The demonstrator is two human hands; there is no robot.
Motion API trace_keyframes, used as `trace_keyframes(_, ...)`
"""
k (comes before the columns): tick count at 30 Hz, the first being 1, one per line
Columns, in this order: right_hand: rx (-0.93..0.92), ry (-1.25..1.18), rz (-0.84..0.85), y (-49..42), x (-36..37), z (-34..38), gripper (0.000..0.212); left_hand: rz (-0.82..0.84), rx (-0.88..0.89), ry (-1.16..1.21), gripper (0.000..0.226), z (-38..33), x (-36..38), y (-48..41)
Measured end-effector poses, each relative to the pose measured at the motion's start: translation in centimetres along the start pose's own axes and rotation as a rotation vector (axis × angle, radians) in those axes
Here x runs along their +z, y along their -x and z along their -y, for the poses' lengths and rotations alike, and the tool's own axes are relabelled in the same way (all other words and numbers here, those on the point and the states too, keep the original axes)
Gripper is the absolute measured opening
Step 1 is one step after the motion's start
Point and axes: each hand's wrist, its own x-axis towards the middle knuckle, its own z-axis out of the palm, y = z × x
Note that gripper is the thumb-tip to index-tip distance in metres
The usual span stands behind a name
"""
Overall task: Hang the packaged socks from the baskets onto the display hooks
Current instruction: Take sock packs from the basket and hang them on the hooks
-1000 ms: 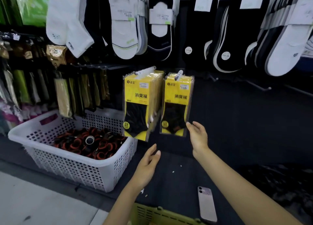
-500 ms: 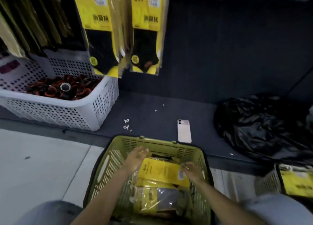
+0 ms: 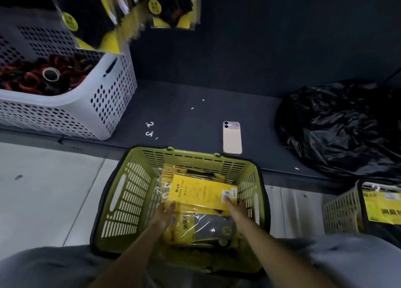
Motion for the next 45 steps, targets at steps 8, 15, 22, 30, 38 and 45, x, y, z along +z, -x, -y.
trace_keyframes(8, -0.06, -0.048, 0.116, -1.2, -0.3, 1.5, 0.047, -0.209, -0.202, 0.509, 0.041, -0.6, -0.5, -0.8)
trace_keyframes(15, -0.118, -0.301, 0.388, 2.0, -0.4, 4.7, 0.038, -0.189, 0.008, 0.911, 0.038, -4.6, -1.9, 1.9)
trace_keyframes(22, -0.564, -0.038, 0.225, 8.2, -1.7, 8.6, 0.085, -0.099, 0.379, 0.868, 0.022, -9.5, -3.1, 7.2)
trace_keyframes(30, -0.975, 0.055, 0.446, 17.5, -0.9, 14.7, 0.091, 0.002, 0.711, 0.572, 0.045, -16.7, -6.1, 14.8)
trace_keyframes(38, -1.041, 0.039, 0.598, 21.2, -0.2, 18.9, 0.084, 0.236, 0.94, 0.339, 0.057, -20.6, -10.4, 17.3)
trace_keyframes(45, -0.773, -0.262, 0.647, 21.3, 0.9, 20.1, 0.073, -0.003, 0.928, 0.189, 0.079, -21.2, -11.3, 15.6)
